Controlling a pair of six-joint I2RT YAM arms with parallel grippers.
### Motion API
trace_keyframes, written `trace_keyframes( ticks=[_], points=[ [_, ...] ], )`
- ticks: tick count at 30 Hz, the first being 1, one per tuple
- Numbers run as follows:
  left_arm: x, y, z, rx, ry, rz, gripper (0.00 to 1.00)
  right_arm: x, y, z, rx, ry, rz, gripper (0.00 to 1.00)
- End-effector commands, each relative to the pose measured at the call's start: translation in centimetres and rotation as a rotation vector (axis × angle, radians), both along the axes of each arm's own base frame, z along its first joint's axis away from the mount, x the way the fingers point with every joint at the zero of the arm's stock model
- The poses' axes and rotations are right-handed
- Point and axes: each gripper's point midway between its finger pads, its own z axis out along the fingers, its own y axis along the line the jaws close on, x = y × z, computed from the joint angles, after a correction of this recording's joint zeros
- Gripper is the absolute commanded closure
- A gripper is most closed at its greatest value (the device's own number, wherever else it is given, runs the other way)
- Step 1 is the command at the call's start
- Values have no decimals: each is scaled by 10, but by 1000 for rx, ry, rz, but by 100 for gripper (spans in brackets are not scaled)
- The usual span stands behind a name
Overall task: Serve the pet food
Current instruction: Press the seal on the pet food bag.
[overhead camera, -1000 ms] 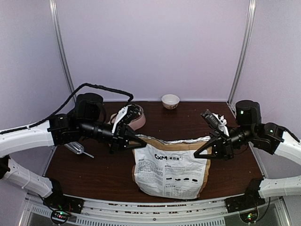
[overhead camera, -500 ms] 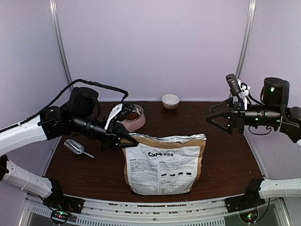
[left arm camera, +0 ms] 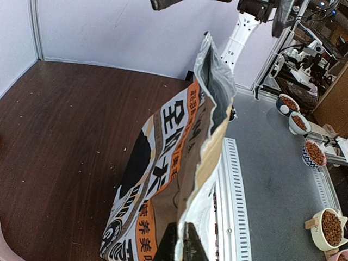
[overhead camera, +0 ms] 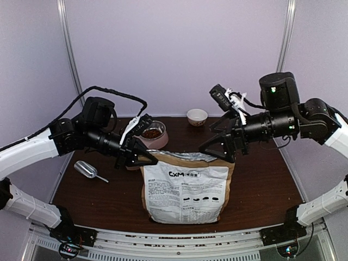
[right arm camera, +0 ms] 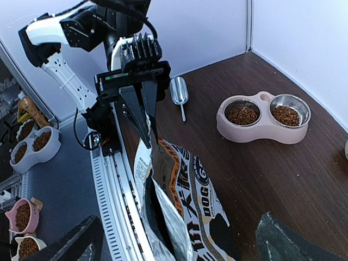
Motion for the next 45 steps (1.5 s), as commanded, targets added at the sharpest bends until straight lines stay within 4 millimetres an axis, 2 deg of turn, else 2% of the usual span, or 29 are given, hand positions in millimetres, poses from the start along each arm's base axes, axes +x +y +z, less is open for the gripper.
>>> trace_keyframes(
  ticks=[1,6,13,16,18,20,23,25,27,28,29,31,33,36,40,45],
  points=[
    [6,-10,45,-150,-156,-71,100,2,15,-21,-185,-50,14,0],
    [1,-9,35,-135,-136,-104,100,-5,37,-53,-364,-31,90,0],
    [-1,-8,33,-145,-134,-106,100,-10,54,-60,-431,-38,134,0],
    [-5,-9,33,-150,-117,-128,100,3,57,-66,-497,-103,71,2],
    [-6,-9,32,-150,-108,-137,100,12,56,-70,-541,-142,33,10],
    [-7,-9,32,-152,-107,-141,100,18,55,-73,-571,-174,7,24],
    [-8,-8,33,-156,-107,-147,100,20,54,-72,-591,-208,-1,39],
    [-10,-7,36,-164,-111,-150,100,19,52,-72,-608,-235,-2,46],
    [-10,-6,37,-172,-116,-148,100,20,50,-73,-632,-261,-13,59],
    [-10,-6,37,-174,-119,-147,100,21,48,-74,-638,-265,-21,69],
    [-10,-5,38,-178,-127,-143,96,22,47,-74,-643,-269,-37,80],
    [-8,-3,38,-175,-152,-118,74,25,44,-69,-623,-267,-71,97],
    [-2,-1,34,-156,-208,-70,53,23,42,-59,-571,-256,-82,100],
    [-1,2,21,-79,-326,-10,36,13,43,-44,-468,-200,-47,100],
    [-2,0,8,-3,-414,27,29,-9,46,-21,-315,-124,78,100],
    [1,-3,7,2,-418,37,26,-31,44,12,-145,-59,217,100]
  ],
)
